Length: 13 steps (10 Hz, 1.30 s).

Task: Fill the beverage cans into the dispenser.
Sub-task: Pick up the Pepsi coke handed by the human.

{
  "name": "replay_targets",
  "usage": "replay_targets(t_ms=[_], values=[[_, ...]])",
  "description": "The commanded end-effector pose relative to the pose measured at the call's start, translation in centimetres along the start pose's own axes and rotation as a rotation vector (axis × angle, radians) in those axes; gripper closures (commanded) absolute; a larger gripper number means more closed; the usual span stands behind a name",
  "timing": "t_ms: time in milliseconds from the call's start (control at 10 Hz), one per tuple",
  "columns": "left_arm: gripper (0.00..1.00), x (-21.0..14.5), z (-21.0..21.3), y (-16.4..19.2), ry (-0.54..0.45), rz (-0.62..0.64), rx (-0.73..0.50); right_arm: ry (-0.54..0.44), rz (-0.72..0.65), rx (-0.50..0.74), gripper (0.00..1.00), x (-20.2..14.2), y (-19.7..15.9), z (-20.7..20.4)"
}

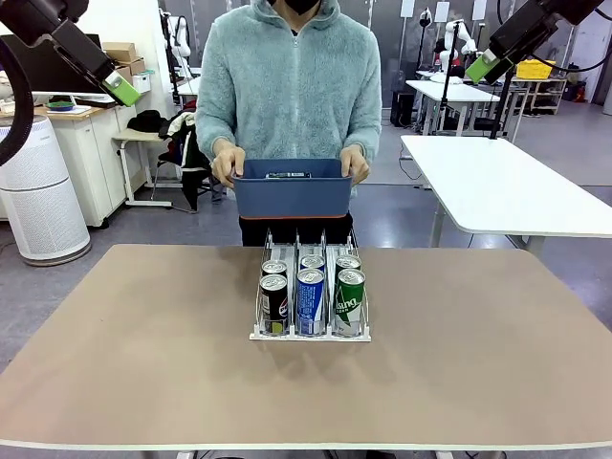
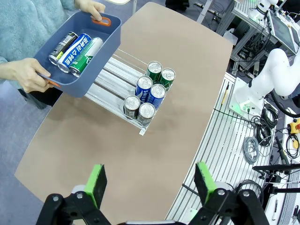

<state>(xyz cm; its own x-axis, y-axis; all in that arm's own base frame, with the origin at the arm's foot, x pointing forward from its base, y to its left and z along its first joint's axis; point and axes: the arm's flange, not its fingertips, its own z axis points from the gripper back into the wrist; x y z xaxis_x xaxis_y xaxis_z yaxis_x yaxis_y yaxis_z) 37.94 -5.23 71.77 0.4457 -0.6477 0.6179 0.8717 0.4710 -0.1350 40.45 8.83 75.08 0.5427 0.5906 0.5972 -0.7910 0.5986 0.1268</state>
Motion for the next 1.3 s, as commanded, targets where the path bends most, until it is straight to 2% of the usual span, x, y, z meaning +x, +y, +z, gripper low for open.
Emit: replay_targets(t_ms=[0,1200], values=[[0.00,-0.03,-0.10,0.07,0.002,0.002,-0.001,0.005,-0.002,0.002,0.00,-0.14,-0.08,-0.15],[0.00,-0.03,-0.10,0.07,0.002,0.002,-0.001,0.005,-0.002,0.002,0.00,-0.14,-0.08,-0.15]])
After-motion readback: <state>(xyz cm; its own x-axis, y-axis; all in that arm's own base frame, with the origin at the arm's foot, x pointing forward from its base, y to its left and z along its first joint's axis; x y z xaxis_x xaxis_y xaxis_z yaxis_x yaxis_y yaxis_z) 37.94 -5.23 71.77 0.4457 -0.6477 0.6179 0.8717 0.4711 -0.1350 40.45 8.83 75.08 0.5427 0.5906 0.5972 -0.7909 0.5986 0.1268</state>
